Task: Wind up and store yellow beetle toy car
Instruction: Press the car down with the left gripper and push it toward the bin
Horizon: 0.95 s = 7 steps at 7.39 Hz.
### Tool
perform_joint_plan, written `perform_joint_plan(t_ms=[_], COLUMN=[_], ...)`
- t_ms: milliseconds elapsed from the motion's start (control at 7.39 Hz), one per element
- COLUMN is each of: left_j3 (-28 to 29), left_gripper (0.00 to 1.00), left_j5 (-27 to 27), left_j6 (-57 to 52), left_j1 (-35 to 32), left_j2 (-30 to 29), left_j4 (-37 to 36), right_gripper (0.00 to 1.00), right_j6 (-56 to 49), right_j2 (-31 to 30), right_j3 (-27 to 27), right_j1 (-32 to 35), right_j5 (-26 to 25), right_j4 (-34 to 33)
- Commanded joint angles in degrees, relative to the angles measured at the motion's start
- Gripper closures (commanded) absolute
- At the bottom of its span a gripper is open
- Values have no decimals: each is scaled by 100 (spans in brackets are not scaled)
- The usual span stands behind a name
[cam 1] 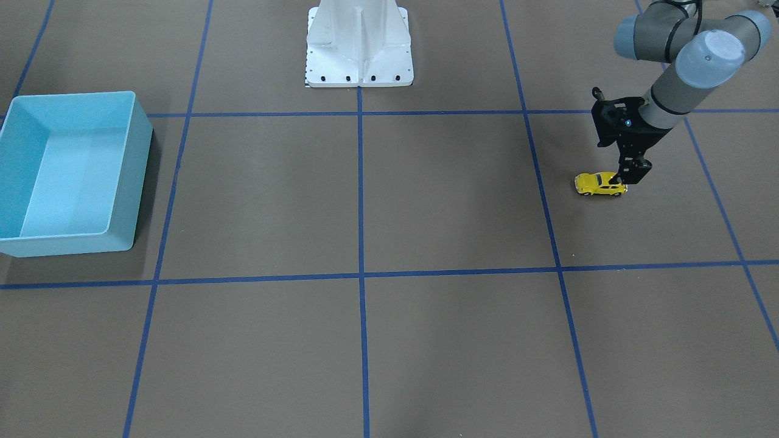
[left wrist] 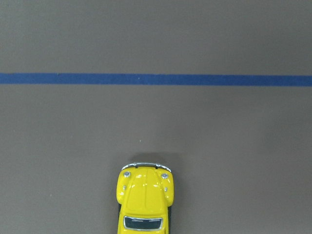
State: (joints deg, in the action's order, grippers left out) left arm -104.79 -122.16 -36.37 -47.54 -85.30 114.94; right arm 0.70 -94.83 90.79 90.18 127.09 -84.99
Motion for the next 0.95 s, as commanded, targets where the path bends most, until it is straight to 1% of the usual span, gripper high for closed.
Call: perform_joint_plan(t_ms=[0,135,406,676,812], left_j3=[283,301,537,600,609], left_gripper=[0,0,1,1,7], left_j5=[17,43,61,70,70], left_j6=[25,25,7,33,34], left_j1=[-27,-19,-10,8,8], left_j2=[-109,-110,-205,-233,-233], left_j4=[203,248,327,380,389], right_gripper=[1,1,1,1,1], right_j6=[0,0,0,9,9], right_j2=[0,0,0,0,0], right_j3=[0,0,0,0,0], right_j1=[0,0,0,0,0], right_j5=[0,0,0,0,0], right_j4=[0,0,0,0,0])
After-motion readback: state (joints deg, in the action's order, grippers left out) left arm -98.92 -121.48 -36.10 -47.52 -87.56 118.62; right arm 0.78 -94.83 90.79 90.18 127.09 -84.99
